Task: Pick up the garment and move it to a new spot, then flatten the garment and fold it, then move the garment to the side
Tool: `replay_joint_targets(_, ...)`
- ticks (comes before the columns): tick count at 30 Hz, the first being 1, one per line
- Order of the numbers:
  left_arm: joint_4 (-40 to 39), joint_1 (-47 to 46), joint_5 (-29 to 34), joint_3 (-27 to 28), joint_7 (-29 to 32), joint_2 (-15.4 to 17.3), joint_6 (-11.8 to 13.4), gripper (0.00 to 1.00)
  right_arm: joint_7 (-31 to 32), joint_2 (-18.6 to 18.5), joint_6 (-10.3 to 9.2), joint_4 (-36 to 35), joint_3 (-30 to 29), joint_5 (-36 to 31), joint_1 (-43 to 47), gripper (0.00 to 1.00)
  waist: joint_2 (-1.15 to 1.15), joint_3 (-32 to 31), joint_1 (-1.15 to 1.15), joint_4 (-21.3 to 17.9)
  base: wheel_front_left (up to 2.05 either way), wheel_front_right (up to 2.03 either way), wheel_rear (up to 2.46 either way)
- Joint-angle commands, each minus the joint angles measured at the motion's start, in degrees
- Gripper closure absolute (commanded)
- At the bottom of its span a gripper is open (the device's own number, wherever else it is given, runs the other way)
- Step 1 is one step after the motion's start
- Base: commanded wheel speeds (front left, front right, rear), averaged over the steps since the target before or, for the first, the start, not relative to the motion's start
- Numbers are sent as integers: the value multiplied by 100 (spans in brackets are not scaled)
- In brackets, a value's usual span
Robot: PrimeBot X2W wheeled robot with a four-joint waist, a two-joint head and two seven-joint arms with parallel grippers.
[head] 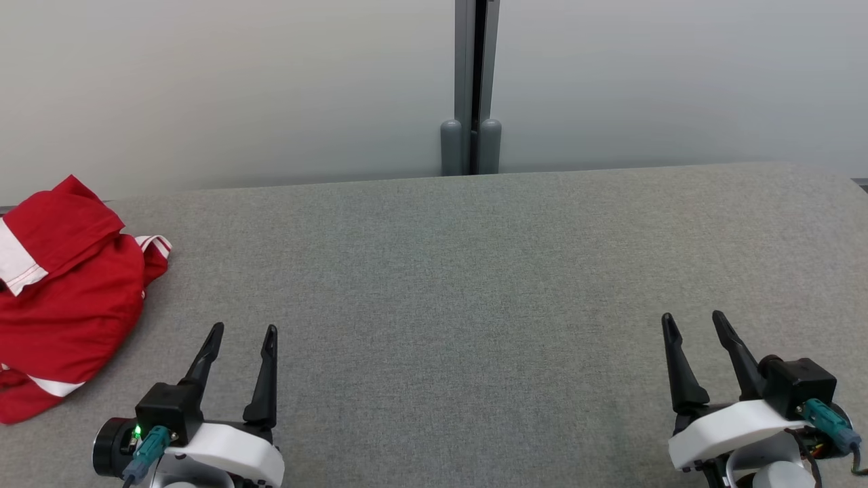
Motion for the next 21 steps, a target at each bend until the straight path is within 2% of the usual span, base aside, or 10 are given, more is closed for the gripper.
replay_joint_targets(1,21,-8,-28,15,-27,18,5,0,2,-3,0,22,-38,35,24,0,0,3,0,-1,0,0,0)
replay_joint_targets(14,64,-72,-41,37,-27,-12,-7,0,34,-57,0,17,-3,81,32,0,0,14,0,8,0,0,0)
replay_joint_targets(21,60,-143,-14,68,-27,-18,5,0,63,-111,0,-53,-16,-11,1,0,0,10,0,135,0,0,0)
